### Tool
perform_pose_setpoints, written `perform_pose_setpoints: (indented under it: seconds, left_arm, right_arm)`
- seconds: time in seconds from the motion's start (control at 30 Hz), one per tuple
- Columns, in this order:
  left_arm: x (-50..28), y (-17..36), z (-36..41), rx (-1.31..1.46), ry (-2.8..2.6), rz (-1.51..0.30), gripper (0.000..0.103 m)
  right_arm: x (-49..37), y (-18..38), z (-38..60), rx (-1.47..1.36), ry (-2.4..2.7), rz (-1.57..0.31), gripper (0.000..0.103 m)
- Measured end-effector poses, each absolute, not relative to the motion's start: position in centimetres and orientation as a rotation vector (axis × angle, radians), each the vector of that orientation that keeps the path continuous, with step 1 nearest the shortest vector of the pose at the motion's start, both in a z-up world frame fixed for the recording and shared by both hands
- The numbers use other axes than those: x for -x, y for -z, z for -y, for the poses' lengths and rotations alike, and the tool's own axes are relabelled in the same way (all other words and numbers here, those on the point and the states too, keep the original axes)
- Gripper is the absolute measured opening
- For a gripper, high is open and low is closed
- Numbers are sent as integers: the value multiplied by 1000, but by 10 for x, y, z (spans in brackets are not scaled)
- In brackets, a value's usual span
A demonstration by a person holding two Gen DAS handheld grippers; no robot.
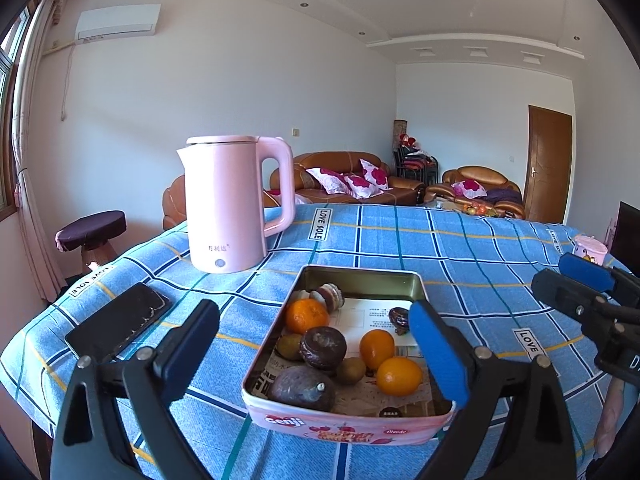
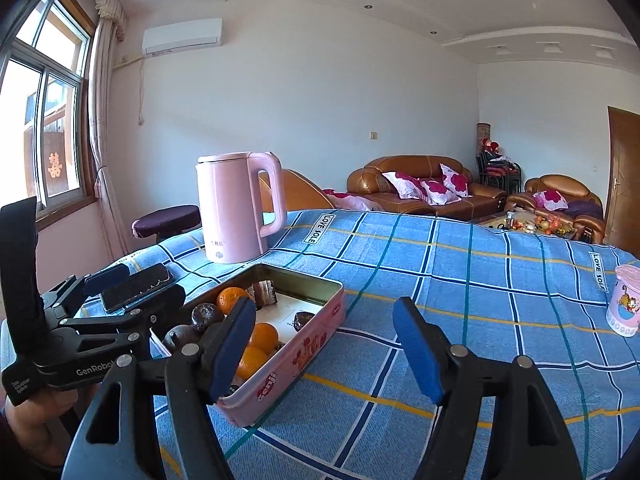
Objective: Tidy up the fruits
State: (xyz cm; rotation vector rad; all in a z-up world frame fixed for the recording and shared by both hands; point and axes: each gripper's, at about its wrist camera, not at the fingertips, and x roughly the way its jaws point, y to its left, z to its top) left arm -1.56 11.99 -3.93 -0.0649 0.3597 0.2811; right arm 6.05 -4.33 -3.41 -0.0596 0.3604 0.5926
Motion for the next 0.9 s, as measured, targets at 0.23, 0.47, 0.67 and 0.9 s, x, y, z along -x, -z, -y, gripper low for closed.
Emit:
perform_pose_setpoints:
  seconds: [0.23, 0.47, 0.67, 0.9]
  left_arm:
    - [17, 38, -117, 57, -280, -356, 98]
    - [17, 38, -114, 51, -278, -359, 98]
    - [17, 38, -110, 40, -271, -360, 99]
    - [18, 36, -108, 28, -276, -349, 103]
  right_arm:
    - [-58, 32, 49, 46, -590, -351, 73]
    - [-59, 35, 52, 36, -586, -357, 73]
    - [-59, 36, 56, 29, -581, -356, 73]
    - [-57, 36, 60, 23, -575, -349, 73]
